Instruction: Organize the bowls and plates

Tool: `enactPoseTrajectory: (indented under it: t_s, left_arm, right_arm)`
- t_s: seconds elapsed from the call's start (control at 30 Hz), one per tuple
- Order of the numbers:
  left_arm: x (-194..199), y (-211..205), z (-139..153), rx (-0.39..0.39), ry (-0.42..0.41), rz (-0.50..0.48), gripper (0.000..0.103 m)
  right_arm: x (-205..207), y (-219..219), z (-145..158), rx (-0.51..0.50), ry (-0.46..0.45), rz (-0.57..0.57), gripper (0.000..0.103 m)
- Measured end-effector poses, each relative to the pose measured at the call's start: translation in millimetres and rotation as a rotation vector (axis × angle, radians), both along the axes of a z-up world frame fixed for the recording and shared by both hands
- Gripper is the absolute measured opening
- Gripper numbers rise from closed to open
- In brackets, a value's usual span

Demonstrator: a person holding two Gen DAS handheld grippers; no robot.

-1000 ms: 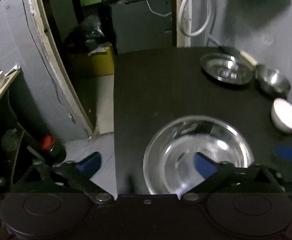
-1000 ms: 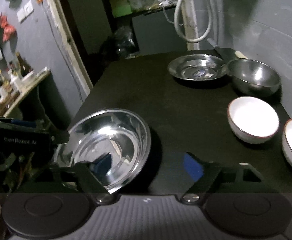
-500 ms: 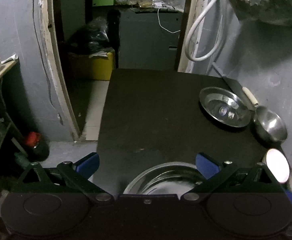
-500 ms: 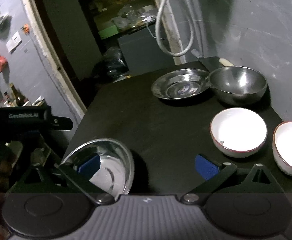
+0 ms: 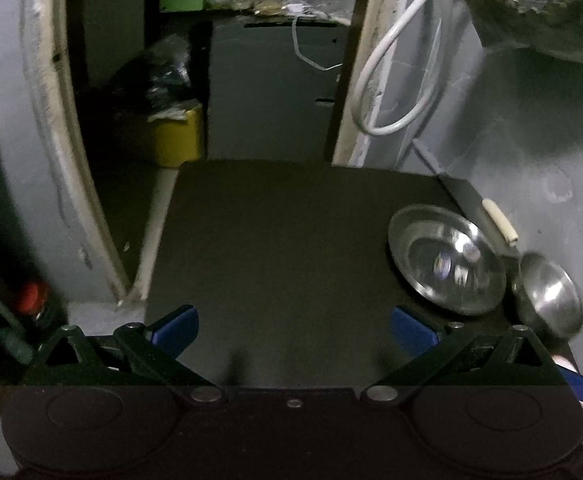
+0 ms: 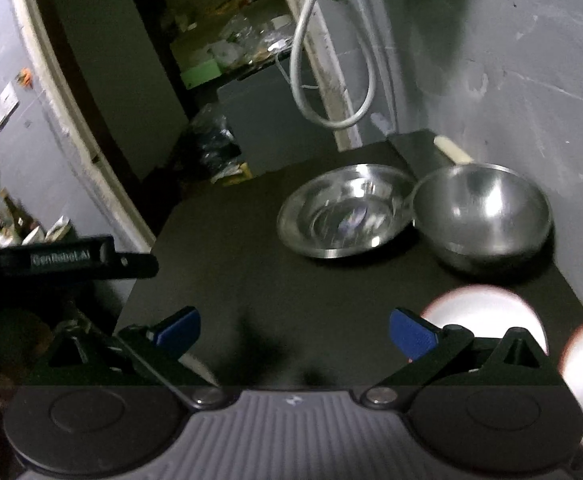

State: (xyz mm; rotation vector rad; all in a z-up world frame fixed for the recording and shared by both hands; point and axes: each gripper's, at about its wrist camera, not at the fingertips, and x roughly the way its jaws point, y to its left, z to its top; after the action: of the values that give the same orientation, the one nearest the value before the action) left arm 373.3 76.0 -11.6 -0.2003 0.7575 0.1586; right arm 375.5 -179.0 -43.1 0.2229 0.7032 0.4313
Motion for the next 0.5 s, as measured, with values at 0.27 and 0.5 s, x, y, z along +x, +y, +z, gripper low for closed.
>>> enactPoseTrajectory:
  t_s: [0.27, 0.5]
  left_arm:
    - [83.6, -17.6, -12.6, -0.023, -0.011, -0.160, 0.102]
    - [147.9, -26.3, -36.9, -0.068, 0.029, -0.272, 0.102]
  right_arm:
    - [50.6, 6.4, -13.5, 0.068, 0.036, -0.147, 0.101]
    - [82.3, 7.1, -32.2, 0.064, 0.101, -0.247, 0.089]
